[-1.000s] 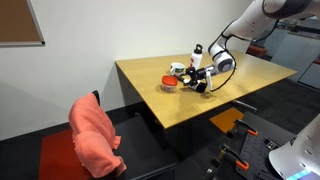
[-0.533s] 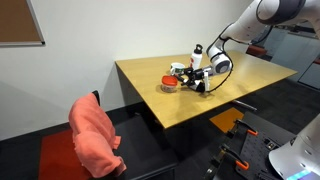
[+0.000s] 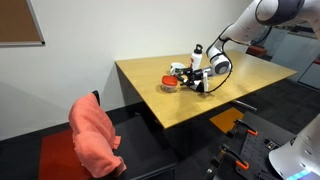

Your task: Move the small plastic container slightly up the table

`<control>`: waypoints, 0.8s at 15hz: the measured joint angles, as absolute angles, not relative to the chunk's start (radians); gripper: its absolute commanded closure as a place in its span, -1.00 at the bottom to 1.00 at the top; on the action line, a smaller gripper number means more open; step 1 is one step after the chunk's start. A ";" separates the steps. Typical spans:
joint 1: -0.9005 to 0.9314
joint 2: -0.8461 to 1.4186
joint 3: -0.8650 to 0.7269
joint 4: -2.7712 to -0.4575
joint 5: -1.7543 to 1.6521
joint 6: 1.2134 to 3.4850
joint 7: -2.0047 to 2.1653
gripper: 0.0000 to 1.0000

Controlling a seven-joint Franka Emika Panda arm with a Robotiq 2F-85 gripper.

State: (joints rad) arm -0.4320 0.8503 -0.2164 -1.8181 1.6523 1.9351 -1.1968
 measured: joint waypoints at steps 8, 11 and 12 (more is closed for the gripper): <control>-0.404 0.903 -0.204 -1.815 1.803 1.935 -1.235 -0.31; -0.394 0.913 -0.205 -1.808 1.819 1.935 -1.235 0.14; -0.393 0.913 -0.205 -1.807 1.820 1.935 -1.235 0.28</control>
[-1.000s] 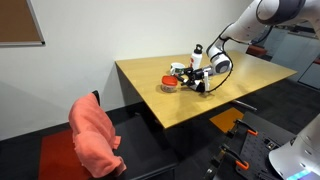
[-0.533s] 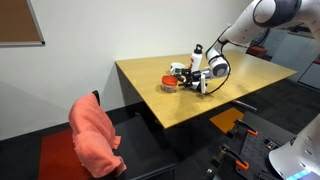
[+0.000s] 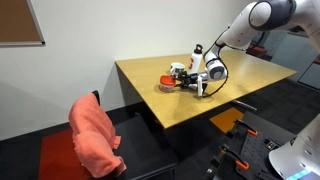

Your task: Move the small plastic container slightly up the table

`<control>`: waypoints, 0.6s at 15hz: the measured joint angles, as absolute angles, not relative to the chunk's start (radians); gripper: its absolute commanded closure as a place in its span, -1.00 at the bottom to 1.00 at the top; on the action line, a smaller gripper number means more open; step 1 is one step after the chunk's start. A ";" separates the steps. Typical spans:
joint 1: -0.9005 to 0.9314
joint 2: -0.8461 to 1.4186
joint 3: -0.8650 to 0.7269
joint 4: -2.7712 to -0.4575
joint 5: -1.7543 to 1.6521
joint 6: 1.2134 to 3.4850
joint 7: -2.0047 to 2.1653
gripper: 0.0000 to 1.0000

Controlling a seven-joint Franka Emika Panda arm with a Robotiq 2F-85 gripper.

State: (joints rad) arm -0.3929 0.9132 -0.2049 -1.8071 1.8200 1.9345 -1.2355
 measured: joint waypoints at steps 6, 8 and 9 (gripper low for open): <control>-0.385 0.913 -0.209 -1.801 1.820 1.935 -1.235 0.91; -0.379 0.913 -0.209 -1.798 1.820 1.935 -1.235 0.89; -0.375 0.913 -0.209 -1.795 1.820 1.936 -1.235 0.89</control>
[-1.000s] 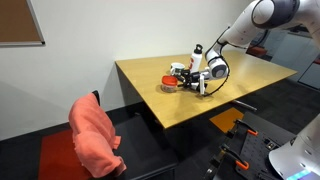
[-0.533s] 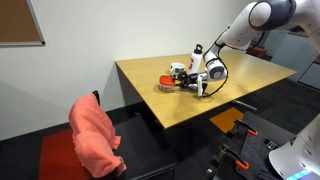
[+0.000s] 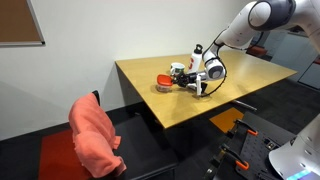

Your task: Move the small plastic container slightly up the table

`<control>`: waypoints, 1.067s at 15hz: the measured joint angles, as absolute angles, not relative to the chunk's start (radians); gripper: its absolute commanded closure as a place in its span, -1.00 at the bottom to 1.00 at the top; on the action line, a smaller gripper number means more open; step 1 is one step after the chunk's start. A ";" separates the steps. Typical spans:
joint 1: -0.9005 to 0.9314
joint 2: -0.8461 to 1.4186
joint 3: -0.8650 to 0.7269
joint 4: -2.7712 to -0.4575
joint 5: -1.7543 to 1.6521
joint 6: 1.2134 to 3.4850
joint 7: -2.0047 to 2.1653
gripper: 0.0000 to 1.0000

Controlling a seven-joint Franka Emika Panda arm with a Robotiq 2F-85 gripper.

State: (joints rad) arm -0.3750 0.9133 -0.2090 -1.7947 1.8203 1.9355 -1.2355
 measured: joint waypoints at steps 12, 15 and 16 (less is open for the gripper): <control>-0.334 0.960 -0.211 -1.550 1.955 2.123 -1.096 0.89; -0.333 1.018 -0.210 -1.428 1.950 2.144 -0.989 0.89; -0.333 1.039 -0.209 -1.388 1.947 2.148 -0.955 0.89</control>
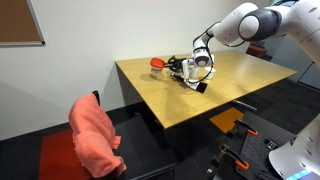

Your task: Move the small plastic container slightly up the table

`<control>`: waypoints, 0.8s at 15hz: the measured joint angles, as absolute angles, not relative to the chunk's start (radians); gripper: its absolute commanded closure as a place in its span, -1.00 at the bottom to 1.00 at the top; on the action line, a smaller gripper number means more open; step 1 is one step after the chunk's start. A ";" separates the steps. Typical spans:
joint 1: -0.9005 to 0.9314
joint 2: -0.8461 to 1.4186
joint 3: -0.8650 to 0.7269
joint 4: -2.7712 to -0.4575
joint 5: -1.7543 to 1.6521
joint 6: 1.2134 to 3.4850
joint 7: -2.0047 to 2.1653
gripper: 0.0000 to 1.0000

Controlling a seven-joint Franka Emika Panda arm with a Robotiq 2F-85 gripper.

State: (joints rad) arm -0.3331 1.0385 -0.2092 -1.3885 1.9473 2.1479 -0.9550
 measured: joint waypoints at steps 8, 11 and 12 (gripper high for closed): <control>-0.329 1.239 -0.184 -1.065 1.835 2.229 -0.662 0.89; -0.331 1.304 -0.170 -0.970 1.769 2.248 -0.591 0.03; -0.332 1.319 -0.164 -0.946 1.746 2.251 -0.577 -0.08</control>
State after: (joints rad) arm -0.3323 1.3187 -0.1644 -0.9457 1.7461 2.2507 -0.5769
